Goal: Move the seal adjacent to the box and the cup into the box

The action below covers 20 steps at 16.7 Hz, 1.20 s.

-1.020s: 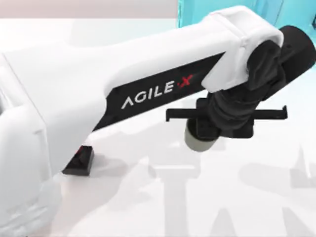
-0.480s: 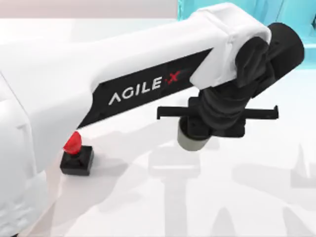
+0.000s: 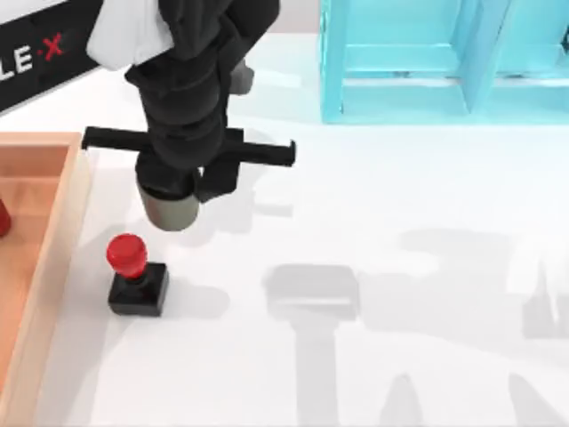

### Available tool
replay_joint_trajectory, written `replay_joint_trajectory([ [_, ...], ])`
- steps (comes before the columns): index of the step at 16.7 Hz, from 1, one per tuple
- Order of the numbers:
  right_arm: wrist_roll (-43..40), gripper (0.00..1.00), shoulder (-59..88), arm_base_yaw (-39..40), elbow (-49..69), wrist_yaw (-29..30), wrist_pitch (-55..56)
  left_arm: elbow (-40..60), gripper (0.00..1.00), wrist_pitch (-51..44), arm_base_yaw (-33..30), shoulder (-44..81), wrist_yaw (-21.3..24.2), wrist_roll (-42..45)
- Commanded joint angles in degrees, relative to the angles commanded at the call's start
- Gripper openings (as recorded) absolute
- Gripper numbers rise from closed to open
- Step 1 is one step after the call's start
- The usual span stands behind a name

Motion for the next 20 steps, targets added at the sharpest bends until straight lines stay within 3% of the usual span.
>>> replay_joint_trajectory([
  [6, 0.00, 1.00, 0.00, 0.00, 0.00, 0.00, 0.00, -17.59, 0.00, 0.59, 32.86, -13.77, 3.87, 24.11],
  [10, 0.00, 1.00, 0.00, 0.00, 0.00, 0.00, 0.00, -29.82, 0.00, 1.13, 46.82, -24.48, 7.54, 39.35],
  [14, 0.00, 1.00, 0.00, 0.00, 0.00, 0.00, 0.00, -35.48, 0.00, 1.64, 52.23, -29.99, 10.49, 46.40],
  [20, 0.00, 1.00, 0.00, 0.00, 0.00, 0.00, 0.00, -35.58, 0.00, 1.72, 52.15, -29.95, 10.56, 46.77],
])
